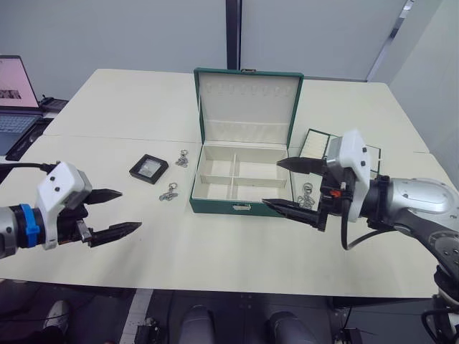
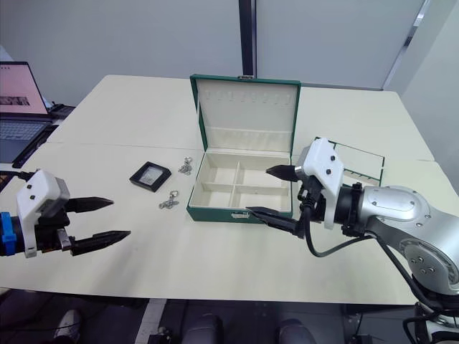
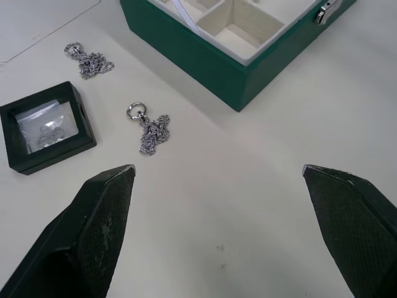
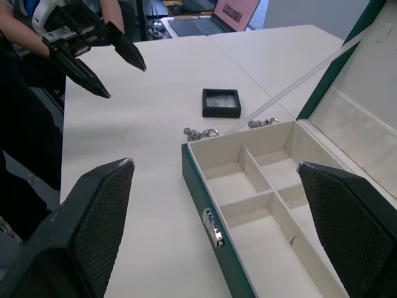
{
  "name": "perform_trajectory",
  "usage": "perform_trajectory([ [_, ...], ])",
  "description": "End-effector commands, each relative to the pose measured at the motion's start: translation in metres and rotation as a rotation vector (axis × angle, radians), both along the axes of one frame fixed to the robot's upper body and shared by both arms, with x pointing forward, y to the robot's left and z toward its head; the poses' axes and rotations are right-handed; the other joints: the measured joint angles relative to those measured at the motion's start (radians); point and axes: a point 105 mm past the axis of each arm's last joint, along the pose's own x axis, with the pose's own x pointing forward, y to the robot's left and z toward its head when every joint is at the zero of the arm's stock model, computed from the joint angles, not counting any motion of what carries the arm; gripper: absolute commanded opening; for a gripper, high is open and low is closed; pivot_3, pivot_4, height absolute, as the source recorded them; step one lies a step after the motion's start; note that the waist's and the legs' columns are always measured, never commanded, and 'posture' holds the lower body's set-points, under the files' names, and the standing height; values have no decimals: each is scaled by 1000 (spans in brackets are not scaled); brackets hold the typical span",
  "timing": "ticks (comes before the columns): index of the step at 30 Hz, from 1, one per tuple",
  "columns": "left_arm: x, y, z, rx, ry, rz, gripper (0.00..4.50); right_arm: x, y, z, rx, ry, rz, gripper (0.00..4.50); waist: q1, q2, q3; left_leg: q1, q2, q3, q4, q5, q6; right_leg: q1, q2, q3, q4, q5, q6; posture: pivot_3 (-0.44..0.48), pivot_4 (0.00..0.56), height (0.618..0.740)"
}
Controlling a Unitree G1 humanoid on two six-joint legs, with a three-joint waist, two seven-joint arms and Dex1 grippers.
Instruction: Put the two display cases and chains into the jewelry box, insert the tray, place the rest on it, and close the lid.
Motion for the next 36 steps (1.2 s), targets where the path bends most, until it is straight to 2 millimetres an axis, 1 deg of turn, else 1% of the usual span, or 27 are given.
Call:
perform_trajectory([
  [1,2,1,4,25,-16,-6,4500,-2,2,7,9,-31,6,4476,-1,0,0,0,0,0,0,0,0,1,0,0,0,0,0,0,150,740],
  [9,4,3,2,65,-14,13,4500,-6,6,4,5,-30,25,4476,-1,0,0,0,1,1,0,0,0,1,1,1,1,0,0,0,150,740],
  [10,6,2,5,77,-10,3,4500,-6,6,4,7,-28,27,4476,-1,0,0,0,1,1,0,0,0,0,1,1,1,0,0,0,150,740],
  [11,8,2,7,101,0,-3,4500,-7,6,4,7,-27,30,4476,-1,0,0,0,1,0,0,0,0,0,1,1,1,0,0,0,150,740],
  [13,15,7,12,214,37,-22,4500,-6,7,4,6,-25,34,4476,1,0,0,0,1,0,0,0,0,0,1,0,1,0,0,0,150,740],
  [15,24,15,21,362,59,-45,4500,-6,8,4,6,-27,35,4476,3,-1,0,0,1,-2,0,0,0,-2,1,-1,1,0,0,0,150,740],
  [18,45,29,31,574,28,-81,4500,-5,9,4,7,-28,36,4476,2,1,1,0,-1,0,0,0,0,-2,1,0,1,0,0,0,150,740],
  [20,59,32,33,640,22,-112,4500,-4,9,3,6,-28,35,4476,2,2,1,0,-1,2,0,0,0,-2,1,2,1,0,0,0,150,740],
  [22,79,32,33,720,7,-166,4500,-4,9,3,2,-30,31,4476,3,4,1,-1,0,3,0,0,0,-2,2,2,2,0,0,0,150,740],
  [24,93,31,32,767,15,-205,4500,-3,8,3,-1,-32,25,4476,4,3,1,-2,0,3,0,1,0,-3,2,1,2,0,0,0,150,740],
  [27,104,37,25,821,52,-238,4500,-3,8,2,-1,-33,15,4476,0,2,1,-8,1,4,2,1,0,-6,2,2,3,0,0,0,150,740],
  [29,109,44,17,912,73,-279,4500,-2,7,1,-3,-34,7,4476,-2,2,1,-9,1,5,3,2,-3,-8,2,3,3,0,0,0,150,740],
  [32,117,44,10,951,95,-331,4500,-1,7,-1,-4,-32,0,4476,0,2,1,-9,2,5,3,2,-3,-8,2,3,3,0,0,0,150,740],
  [36,124,44,5,999,111,-383,4500,-1,7,-2,-5,-31,0,4476,2,2,1,-9,2,5,3,1,-1,-7,2,2,4,0,0,0,150,740],
])
